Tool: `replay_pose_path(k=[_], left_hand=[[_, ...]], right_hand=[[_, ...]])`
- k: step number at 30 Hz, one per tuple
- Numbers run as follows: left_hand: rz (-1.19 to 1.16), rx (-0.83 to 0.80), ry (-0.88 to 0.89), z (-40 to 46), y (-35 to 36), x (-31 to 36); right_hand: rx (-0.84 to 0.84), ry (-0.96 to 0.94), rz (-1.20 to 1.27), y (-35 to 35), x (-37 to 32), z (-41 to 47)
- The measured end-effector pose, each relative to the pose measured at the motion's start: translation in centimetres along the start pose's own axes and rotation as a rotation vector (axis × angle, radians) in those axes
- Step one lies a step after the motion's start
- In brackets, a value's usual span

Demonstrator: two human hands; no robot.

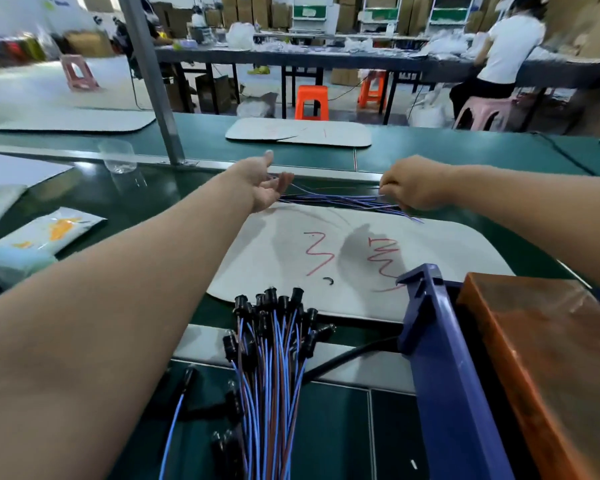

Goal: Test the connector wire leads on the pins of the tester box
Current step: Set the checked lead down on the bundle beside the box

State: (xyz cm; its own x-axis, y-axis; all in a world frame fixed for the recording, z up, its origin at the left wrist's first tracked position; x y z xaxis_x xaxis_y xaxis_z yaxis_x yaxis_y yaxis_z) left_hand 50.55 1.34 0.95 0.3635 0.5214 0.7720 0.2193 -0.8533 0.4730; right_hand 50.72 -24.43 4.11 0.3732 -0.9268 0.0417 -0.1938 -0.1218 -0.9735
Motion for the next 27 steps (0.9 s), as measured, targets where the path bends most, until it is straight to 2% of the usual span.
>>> replay_pose_path(k=[2,5,8,12,14,16,18,22,26,27], left_hand=[[0.001,-0.037,0.043,0.0,0.5,-0.2],[0.127,-0.028,0.02,-0.7,0.9,-1.1],[0.257,0.067,0.033,-2.3,1.4,-2.2],[0.364,0.171,0.126,-7.2,1.9,-3.6],[0.622,0.222,0.269,-10.7,2.1,-4.7],[1.049,0.314,0.394,-15.1,1.4,-6.6],[1.385,0.419,0.436,-19.6,0.0,-9.1],[1.539,0.543,0.435,-26.7,-2.4,-14.3],[1.673,0.573,0.312,-30.1,-4.9,-18.4],[1.643,0.581,0.305,-30.8,-5.3,-19.0]], right_hand=[[0.036,0.05,-0.031,-0.2,0.0,0.7],[0.021,0.103,-0.134,0.0,-0.4,0.6],[-0.026,0.091,-0.147,0.0,-1.9,-0.7],[-0.001,0.008,-0.092,-2.0,-5.6,-4.9],[0.012,-0.053,-0.025,-2.9,-8.2,-7.9],[0.051,-0.114,0.064,-3.2,-11.2,-11.9],[0.163,-0.149,0.146,-2.9,-14.5,-15.8],[0.314,-0.154,0.412,-0.5,-20.1,-22.7],[0.252,-0.098,0.519,3.3,-23.1,-27.4],[0.249,-0.077,0.561,4.6,-23.4,-28.7]])
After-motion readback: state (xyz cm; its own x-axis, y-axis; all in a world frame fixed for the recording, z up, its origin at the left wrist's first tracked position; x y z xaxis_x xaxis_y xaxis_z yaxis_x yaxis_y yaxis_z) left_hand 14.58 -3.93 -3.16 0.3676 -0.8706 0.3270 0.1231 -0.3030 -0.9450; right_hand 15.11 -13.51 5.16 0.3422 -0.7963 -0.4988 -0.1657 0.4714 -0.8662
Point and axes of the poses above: each hand's wrist, its own z-axis towards the middle knuckle, its own y-axis out of the palm, x = y × z, the point moved 1 cm from there along z, towards the middle knuckle, and after that the axes turned 6 degrees about -x, right-handed, at the moved point
